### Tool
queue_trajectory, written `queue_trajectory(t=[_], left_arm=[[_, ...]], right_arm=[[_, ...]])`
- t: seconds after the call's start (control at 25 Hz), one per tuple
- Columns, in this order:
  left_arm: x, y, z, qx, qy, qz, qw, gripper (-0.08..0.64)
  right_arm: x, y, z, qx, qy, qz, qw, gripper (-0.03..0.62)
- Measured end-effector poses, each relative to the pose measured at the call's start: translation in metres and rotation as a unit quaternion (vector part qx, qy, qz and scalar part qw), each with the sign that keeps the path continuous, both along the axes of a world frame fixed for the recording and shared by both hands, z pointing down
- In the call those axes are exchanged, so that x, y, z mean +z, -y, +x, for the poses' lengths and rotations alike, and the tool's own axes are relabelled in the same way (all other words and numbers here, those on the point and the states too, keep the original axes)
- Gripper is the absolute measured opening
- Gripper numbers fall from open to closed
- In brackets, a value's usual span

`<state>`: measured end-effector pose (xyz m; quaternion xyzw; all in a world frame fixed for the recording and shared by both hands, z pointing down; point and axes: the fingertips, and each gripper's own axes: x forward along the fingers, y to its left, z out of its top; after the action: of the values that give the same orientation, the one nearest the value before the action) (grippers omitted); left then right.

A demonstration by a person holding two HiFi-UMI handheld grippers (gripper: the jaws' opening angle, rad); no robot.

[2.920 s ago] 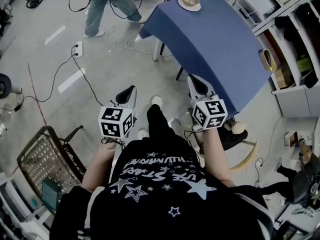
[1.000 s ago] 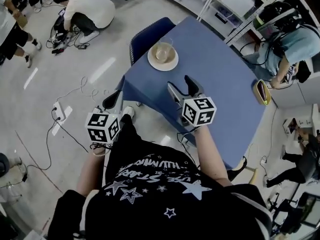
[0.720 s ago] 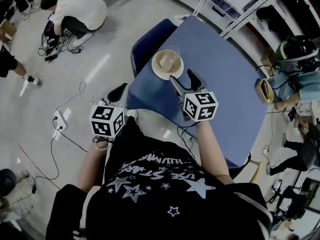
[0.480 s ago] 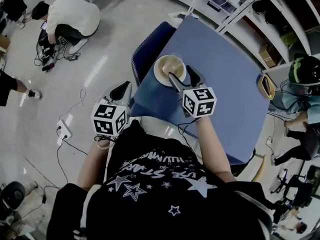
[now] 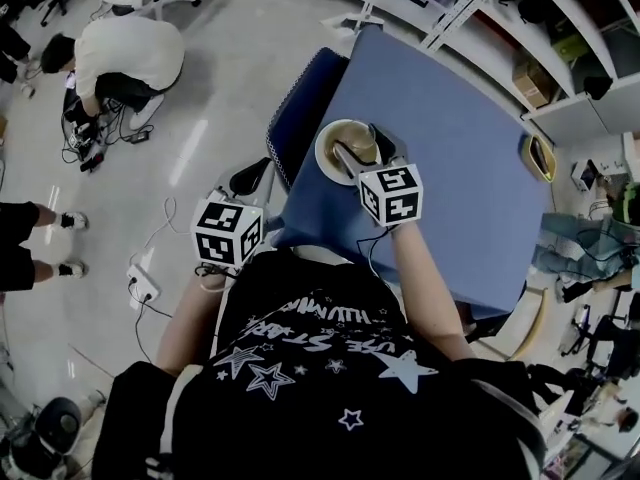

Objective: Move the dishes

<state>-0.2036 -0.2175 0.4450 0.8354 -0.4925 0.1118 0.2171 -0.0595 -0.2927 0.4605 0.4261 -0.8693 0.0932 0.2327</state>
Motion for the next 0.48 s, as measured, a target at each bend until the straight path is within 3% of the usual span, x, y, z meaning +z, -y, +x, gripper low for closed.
queue_trajectory(t=[0.28,0.48], left_arm=[[0.006,0.027,0.004,0.03,-0.002,-0.007,0.9995,0.021],[0.006,0.042,0.009,0.048,-0.006,-0.006,0.9988,0.021]], right_arm=[[0.003,0.004,-0.002,-0.016,-0.005,-0.002,1.0,0.279],[-0.011,0.003,-0.003,-0.015,0.022,-0.004,1.0,0.279]])
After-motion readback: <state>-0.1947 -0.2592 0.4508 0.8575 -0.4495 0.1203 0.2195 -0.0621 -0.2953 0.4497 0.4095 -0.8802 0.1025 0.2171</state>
